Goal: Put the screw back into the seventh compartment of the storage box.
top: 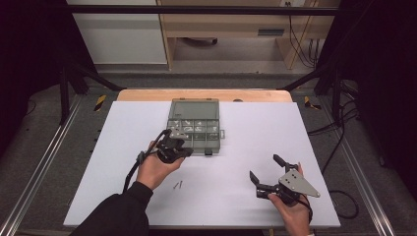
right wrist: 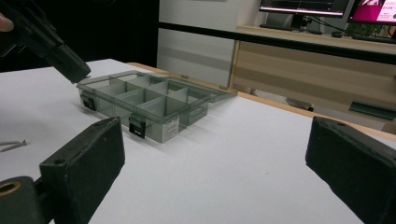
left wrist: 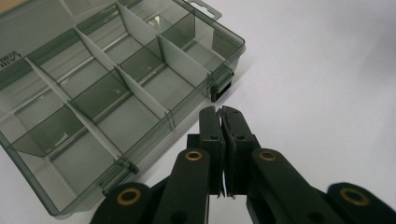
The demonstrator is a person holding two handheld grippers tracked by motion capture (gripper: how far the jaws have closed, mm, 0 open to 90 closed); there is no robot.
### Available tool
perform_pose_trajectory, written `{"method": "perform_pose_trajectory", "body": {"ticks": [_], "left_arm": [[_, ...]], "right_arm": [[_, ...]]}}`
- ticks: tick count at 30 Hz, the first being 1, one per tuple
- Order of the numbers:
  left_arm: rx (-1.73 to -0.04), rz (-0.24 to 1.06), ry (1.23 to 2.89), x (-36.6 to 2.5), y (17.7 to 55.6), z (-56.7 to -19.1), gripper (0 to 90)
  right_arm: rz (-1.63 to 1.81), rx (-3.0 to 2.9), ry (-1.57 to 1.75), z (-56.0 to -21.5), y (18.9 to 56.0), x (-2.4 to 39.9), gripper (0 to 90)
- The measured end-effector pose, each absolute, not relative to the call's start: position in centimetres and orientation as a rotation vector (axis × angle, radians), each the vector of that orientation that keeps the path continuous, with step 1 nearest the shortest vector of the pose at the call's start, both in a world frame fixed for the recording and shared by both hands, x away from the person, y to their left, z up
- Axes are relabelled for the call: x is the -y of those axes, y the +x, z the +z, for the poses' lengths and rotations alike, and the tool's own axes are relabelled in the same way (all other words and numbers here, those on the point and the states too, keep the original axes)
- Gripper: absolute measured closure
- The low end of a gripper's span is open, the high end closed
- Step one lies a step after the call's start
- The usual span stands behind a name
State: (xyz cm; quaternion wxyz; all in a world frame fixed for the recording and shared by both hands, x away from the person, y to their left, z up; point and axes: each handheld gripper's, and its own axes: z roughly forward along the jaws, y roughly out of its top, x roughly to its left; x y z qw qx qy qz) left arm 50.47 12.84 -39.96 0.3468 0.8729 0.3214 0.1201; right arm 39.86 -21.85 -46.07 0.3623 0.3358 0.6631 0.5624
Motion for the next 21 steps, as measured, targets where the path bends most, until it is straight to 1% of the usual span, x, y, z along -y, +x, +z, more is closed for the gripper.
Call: {"method": "perform_pose_trajectory", "body": {"ticks": [21], "left_arm": [[-0.895,0.355,2.139,-11.4,53.0,-39.2,87.7]], "right_arm": [[1.458,-1.7,0.866,-46.0,39.8,21.9,4.7]]}}
